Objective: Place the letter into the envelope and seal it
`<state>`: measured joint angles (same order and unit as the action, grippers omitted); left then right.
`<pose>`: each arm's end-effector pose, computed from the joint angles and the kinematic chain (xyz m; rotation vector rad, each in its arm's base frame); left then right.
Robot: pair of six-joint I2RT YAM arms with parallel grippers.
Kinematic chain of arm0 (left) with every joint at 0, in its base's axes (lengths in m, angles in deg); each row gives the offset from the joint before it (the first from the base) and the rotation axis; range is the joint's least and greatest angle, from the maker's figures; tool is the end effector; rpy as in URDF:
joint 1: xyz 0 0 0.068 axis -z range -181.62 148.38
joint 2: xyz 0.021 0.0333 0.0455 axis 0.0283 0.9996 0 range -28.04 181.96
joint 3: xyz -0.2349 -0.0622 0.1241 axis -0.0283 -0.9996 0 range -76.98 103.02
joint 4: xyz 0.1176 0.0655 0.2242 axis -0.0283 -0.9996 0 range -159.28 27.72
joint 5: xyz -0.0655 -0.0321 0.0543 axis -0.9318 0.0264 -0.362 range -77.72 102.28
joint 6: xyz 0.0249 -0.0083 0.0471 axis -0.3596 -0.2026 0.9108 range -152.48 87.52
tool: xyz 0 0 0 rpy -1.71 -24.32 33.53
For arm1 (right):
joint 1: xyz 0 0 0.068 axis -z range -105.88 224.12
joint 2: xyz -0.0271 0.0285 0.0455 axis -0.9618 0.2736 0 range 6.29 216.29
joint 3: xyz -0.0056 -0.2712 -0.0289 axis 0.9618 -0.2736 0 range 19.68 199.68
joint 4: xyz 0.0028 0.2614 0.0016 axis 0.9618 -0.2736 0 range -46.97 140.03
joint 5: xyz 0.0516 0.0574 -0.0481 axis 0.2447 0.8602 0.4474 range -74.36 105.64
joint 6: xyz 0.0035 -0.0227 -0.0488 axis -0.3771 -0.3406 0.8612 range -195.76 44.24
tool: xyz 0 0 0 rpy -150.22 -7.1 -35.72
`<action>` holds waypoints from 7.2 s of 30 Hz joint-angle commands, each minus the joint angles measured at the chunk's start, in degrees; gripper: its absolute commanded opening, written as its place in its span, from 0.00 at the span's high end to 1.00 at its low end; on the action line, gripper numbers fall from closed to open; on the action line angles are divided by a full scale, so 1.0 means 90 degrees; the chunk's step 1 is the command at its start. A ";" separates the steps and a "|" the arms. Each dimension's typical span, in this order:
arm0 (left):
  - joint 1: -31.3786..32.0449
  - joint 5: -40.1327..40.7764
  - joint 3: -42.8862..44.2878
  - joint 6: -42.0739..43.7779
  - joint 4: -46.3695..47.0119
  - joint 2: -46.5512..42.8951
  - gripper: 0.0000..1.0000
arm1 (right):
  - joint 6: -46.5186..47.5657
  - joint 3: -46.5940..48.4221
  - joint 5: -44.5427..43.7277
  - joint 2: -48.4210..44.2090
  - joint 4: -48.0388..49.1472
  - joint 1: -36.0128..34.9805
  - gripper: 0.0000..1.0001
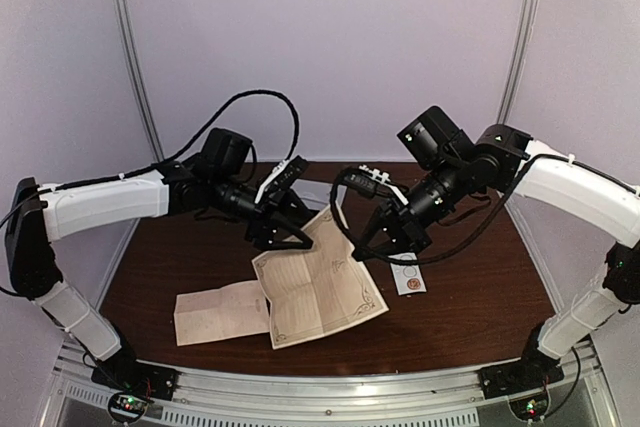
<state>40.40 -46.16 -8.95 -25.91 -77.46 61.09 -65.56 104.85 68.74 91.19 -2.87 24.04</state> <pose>0.2329 -0.2509 0.2905 1.4246 1.6912 -1.4615 0.1701 0.2477 0.3617 -1.6007 1.9257 1.4447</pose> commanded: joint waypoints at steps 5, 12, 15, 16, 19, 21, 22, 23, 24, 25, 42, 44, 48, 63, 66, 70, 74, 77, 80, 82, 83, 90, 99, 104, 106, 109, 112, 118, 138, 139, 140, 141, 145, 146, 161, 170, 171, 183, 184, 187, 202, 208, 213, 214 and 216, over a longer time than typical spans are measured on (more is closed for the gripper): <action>0.0026 -0.0085 0.0224 0.0192 -0.0152 0.0098 0.66 | -0.0059 0.0084 -0.0404 -0.0103 0.0168 -0.0040 1.00; 0.0028 0.0200 0.0244 0.0209 -0.0150 0.0058 0.95 | -0.0388 -0.0186 -0.1095 -0.0319 0.0455 0.0110 1.00; 0.0020 0.0580 0.0173 0.0021 0.0097 -0.0046 1.00 | -0.0657 -0.0351 -0.1259 -0.0527 0.0801 0.0355 0.95; 0.0018 0.0730 0.0102 -0.0104 0.0271 -0.0123 1.00 | -0.0822 -0.0447 -0.1275 -0.0672 0.1009 0.0466 0.86; -0.0050 0.0955 -0.0185 -0.0598 0.1071 -0.0422 1.00 | -0.1320 -0.0921 -0.1448 -0.1062 0.1772 0.0764 0.44; -0.0185 0.0935 -0.0370 -0.0995 0.1575 -0.0643 1.00 | -0.1715 -0.1340 -0.1576 -0.1289 0.2360 0.0928 0.25; -0.0250 0.0914 -0.0477 -0.1169 0.1891 -0.0741 1.00 | -0.1927 -0.1544 -0.1599 -0.1386 0.2699 0.0994 0.17; -0.0336 0.0898 -0.0559 -0.1328 0.2138 -0.0835 1.00 | -0.2134 -0.1765 -0.1641 -0.1492 0.3086 0.1019 0.12; -0.0426 0.0858 -0.0650 -0.1502 0.2388 -0.0920 1.00 | -0.2320 -0.1965 -0.1735 -0.1583 0.3438 0.1028 0.09; -0.0525 0.0793 -0.0738 -0.1703 0.2673 -0.1010 1.00 | -0.2512 -0.2194 -0.1831 -0.1664 0.3835 0.1026 0.06; -0.1192 0.0553 -0.1934 -0.3495 0.5170 -0.1986 1.00 | -0.5569 -0.5288 -0.2395 -0.1021 1.1008 0.0590 0.01; -0.1192 0.0614 -0.1974 -0.3498 0.5196 -0.2043 1.00 | -0.5581 -0.5228 -0.2437 -0.0779 1.1274 0.0455 0.02; -0.1191 0.0613 -0.2024 -0.3591 0.5327 -0.2079 1.00 | -0.5545 -0.5116 -0.2549 -0.0363 1.1390 0.0239 0.03; -0.1260 0.0796 -0.2275 -0.3804 0.5748 -0.2243 1.00 | -0.6301 -0.5160 -0.2480 0.0478 1.2985 -0.0009 0.38; -0.1271 0.0726 -0.2281 -0.3865 0.5813 -0.2199 1.00 | -0.6415 -0.5134 -0.2418 0.0648 1.3223 -0.0021 0.51; -0.1289 0.0795 -0.2295 -0.3796 0.5778 -0.2214 1.00 | -0.6484 -0.5126 -0.2489 0.0689 1.3309 -0.0029 0.79; -0.1309 0.0852 -0.2210 -0.3604 0.5469 -0.2213 1.00 | -0.6359 -0.5203 -0.2766 0.0466 1.3135 -0.0022 1.00; -0.1318 0.0959 -0.2131 -0.3453 0.5221 -0.2237 0.92 | -0.6206 -0.5312 -0.2968 0.0181 1.2928 0.0029 1.00; -0.1360 0.1153 -0.2076 -0.3198 0.4940 -0.2370 0.69 | -0.5995 -0.5314 -0.3002 -0.0100 1.2416 0.0120 1.00; -0.1416 0.1309 -0.2046 -0.3040 0.4756 -0.2506 0.54 | -0.5836 -0.5308 -0.2980 -0.0281 1.2029 0.0201 1.00; -0.1464 0.1366 -0.2031 -0.2977 0.4678 -0.2576 0.48 | -0.5784 -0.5319 -0.2923 -0.0356 1.1903 0.0256 1.00; -0.1844 0.1676 -0.2044 -0.2767 0.4521 -0.3098 0.30 | -0.4855 -0.4837 -0.2222 -0.0778 0.9966 0.0559 1.00; -0.1861 0.1480 -0.1907 -0.2626 0.4240 -0.2756 0.23 | -0.3809 -0.3903 -0.1386 -0.0924 0.7669 0.0575 1.00; -0.1472 0.1544 -0.1693 -0.2135 0.3615 -0.2470 0.21 | -0.3589 -0.3452 -0.0618 -0.0876 0.6983 0.0577 1.00; -0.1179 0.1479 -0.1357 -0.1757 0.2971 -0.2171 0.20 | -0.3502 -0.3303 -0.0313 -0.0851 0.6685 0.0577 1.00; -0.0755 0.1333 -0.0775 -0.1207 0.1971 -0.1550 0.20 | -0.3207 -0.3021 -0.0042 -0.0826 0.6147 0.0575 1.00; -0.0405 0.1346 -0.0549 -0.0939 0.1395 -0.1159 0.21 | -0.2845 -0.2685 0.0057 -0.0725 0.5410 0.0577 1.00; -0.0316 0.0901 -0.0509 -0.0944 0.1353 -0.0911 0.43 | -0.2460 -0.2446 -0.0019 -0.0642 0.4805 0.0574 1.00; 0.0145 0.0582 -0.0098 -0.0469 0.0546 -0.0230 0.81 | -0.2020 -0.2005 -0.0295 -0.0440 0.4172 0.0582 1.00; 0.0150 0.0573 -0.0099 -0.0471 0.0545 -0.0218 0.84 | -0.2014 -0.2002 -0.0363 -0.0447 0.4164 0.0577 1.00; 0.0151 0.0560 -0.0098 -0.0468 0.0547 -0.0217 0.88 | -0.2004 -0.2002 -0.0417 -0.0454 0.4168 0.0579 1.00; 0.0155 0.0556 -0.0098 -0.0474 0.0548 -0.0216 0.90 | -0.2002 -0.1993 -0.0467 -0.0466 0.4170 0.0575 1.00; 0.0155 0.0534 -0.0080 -0.0467 0.0522 -0.0206 0.93 | -0.1992 -0.1977 -0.0626 -0.0530 0.4174 0.0587 1.00; 0.0155 0.0538 -0.0071 -0.0463 0.0495 -0.0205 0.93 | -0.1997 -0.1973 -0.0644 -0.0550 0.4174 0.0589 1.00; 0.0038 0.0861 -0.0326 -0.0875 0.1150 -0.0638 1.00 | -0.2397 -0.2261 -0.1221 -0.1170 0.4371 0.1034 0.45; -0.0421 0.0860 -0.0459 -0.1355 0.1551 -0.0862 1.00 | -0.2878 -0.2646 -0.0732 -0.1903 0.5131 0.1354 0.11; -0.0421 0.0808 -0.0459 -0.1355 0.1551 -0.0846 1.00 | -0.2846 -0.2634 -0.0747 -0.1905 0.5120 0.1347 0.10; -0.0421 0.0382 -0.0420 -0.1355 0.1560 -0.0694 1.00 | -0.2263 -0.1889 -0.0920 -0.1048 0.4455 0.0843 0.11; -0.0421 0.0372 -0.0420 -0.1355 0.1566 -0.0691 1.00 | -0.2192 -0.1786 -0.0919 -0.0940 0.4365 0.0788 0.12; -0.0421 0.0300 -0.0420 -0.1347 0.1567 -0.0678 1.00 | -0.2008 -0.1577 -0.1002 -0.0642 0.4084 0.0668 0.16; -0.0421 0.0241 -0.0363 -0.1345 0.1471 -0.0583 0.74 | -0.2067 -0.1415 -0.1129 -0.0490 0.4250 0.0550 1.00; -0.0421 0.0315 -0.0313 -0.1354 0.1378 -0.0499 0.44 | -0.1728 -0.1084 -0.1513 -0.0564 0.3672 0.0606 1.00; -0.0421 0.0399 -0.0306 -0.1338 0.1357 -0.0478 0.56 | -0.1493 -0.0889 -0.1794 -0.0599 0.3235 0.0639 1.00; -0.0421 0.0447 -0.0303 -0.1336 0.1338 -0.0479 0.56 | -0.1462 -0.0861 -0.1876 -0.0621 0.3174 0.0643 1.00; -0.0421 0.0510 -0.0303 -0.1335 0.1335 -0.0470 0.64 | -0.1422 -0.0824 -0.1908 -0.0651 0.3083 0.0662 1.00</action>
<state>36.61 -42.77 -12.88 -38.32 -66.66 56.52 -80.43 95.47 54.53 87.10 28.25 29.54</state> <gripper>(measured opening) 0.430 0.007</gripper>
